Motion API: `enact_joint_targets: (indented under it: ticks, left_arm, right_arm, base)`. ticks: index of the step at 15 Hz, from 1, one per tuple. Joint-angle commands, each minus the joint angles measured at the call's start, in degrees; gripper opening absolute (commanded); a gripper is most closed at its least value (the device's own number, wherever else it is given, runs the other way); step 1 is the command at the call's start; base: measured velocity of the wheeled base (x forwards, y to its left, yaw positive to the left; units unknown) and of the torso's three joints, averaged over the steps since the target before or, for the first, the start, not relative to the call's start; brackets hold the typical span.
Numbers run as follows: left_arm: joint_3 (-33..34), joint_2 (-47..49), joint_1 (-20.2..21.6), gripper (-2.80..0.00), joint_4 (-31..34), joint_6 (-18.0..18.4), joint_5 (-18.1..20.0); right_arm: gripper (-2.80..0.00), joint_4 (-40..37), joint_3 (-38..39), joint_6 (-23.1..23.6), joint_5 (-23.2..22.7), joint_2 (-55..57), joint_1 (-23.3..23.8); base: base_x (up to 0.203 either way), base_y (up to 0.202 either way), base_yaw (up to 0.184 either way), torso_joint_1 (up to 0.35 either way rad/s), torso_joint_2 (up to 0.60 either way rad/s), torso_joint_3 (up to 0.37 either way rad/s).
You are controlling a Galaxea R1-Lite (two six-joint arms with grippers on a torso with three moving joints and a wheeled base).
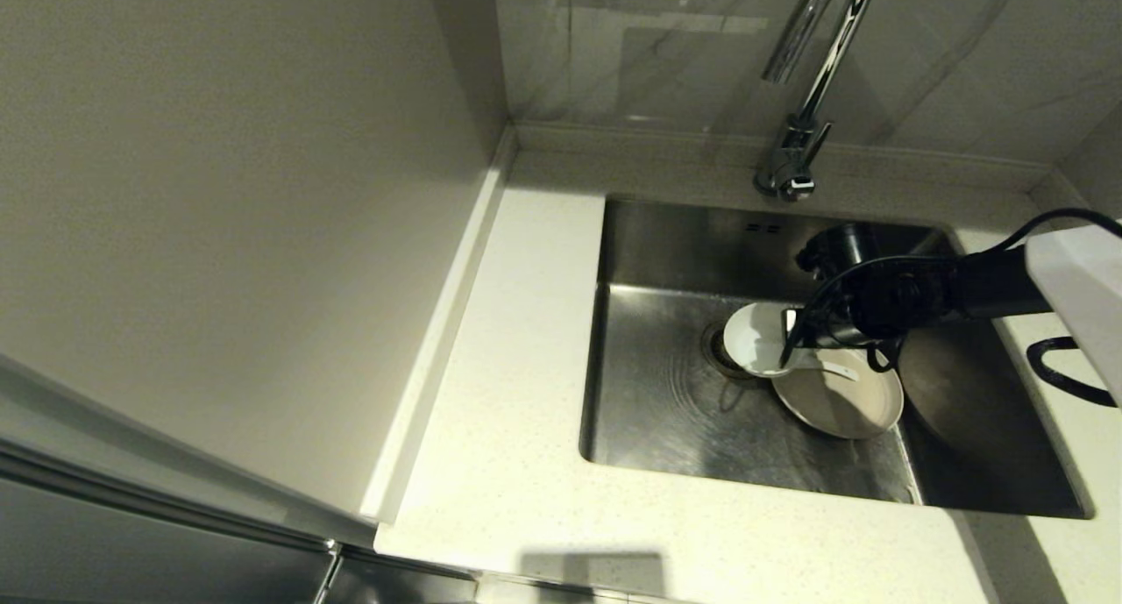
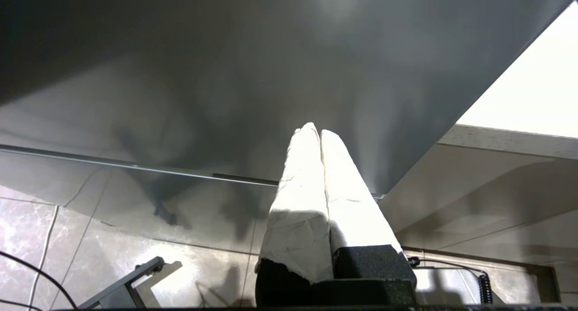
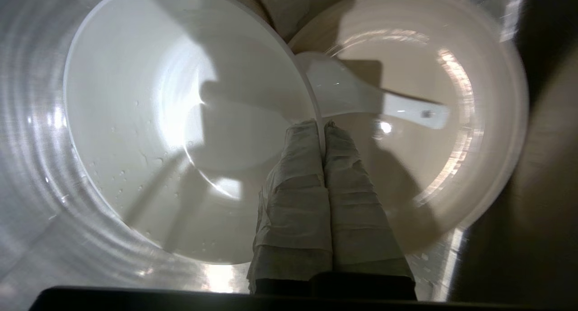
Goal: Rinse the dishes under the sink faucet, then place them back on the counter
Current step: Put a bowl back to the table from the sink
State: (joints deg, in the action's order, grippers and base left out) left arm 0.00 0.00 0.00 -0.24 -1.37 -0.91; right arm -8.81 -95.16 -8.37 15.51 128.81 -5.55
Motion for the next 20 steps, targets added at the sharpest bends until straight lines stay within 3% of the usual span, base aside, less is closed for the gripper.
enact_joint_targets:
  ticks: [1,6,8,10,12,16,18,20]
  left_arm:
    - [0.0,-0.18,0.0,-2.8,-0.02,-0.04,-0.05]
    - [0.0,-0.18,0.0,-2.8,-0.02,-0.04,-0.05]
    - [0.0,-0.18,0.0,-2.8,-0.02,-0.04,-0.05]
    - [0.0,-0.18,0.0,-2.8,-0.02,-0.04,-0.05]
    - [0.0,-0.18,0.0,-2.8,-0.02,-0.04,-0.05]
    - [0.0,-0.18,0.0,-2.8,-0.02,-0.04,-0.05]
    - [0.0,-0.18,0.0,-2.8,-0.02,-0.04,-0.05]
    - [0.0,-0.18,0.0,-2.8,-0.02,-0.04,-0.05]
  right_arm:
    - [-2.8,0.08,3.5,0.79,0.11,-7.3,1.35]
    - [-2.8,0.72,10.72,10.12,0.37,-25.37,5.5]
    - [-2.8,2.6,12.29,16.83,0.5,-32.33,10.05]
    - [-2.8,16.14,14.95,23.98,0.41,-35.47,14.2]
    - [-2.8,36.42,18.24,28.28,0.19,-36.68,16.84]
    - [-2.8,77.29,24.42,30.93,-1.63,-37.84,18.62]
    - [-2.8,89.8,29.76,31.25,-3.82,-38.19,18.82]
    - [-2.8,93.55,41.23,31.11,-4.95,-39.06,18.87]
  base:
    - [0.0,0.0,0.0,0.0,0.0,0.0]
    - [0.0,0.0,0.0,0.0,0.0,0.0]
    - [0.0,0.0,0.0,0.0,0.0,0.0]
    - [0.0,0.0,0.0,0.0,0.0,0.0]
    - [0.0,0.0,0.0,0.0,0.0,0.0]
    - [0.0,0.0,0.0,0.0,0.0,0.0]
    - [0.0,0.0,0.0,0.0,0.0,0.0]
    - [0.0,0.0,0.0,0.0,0.0,0.0]
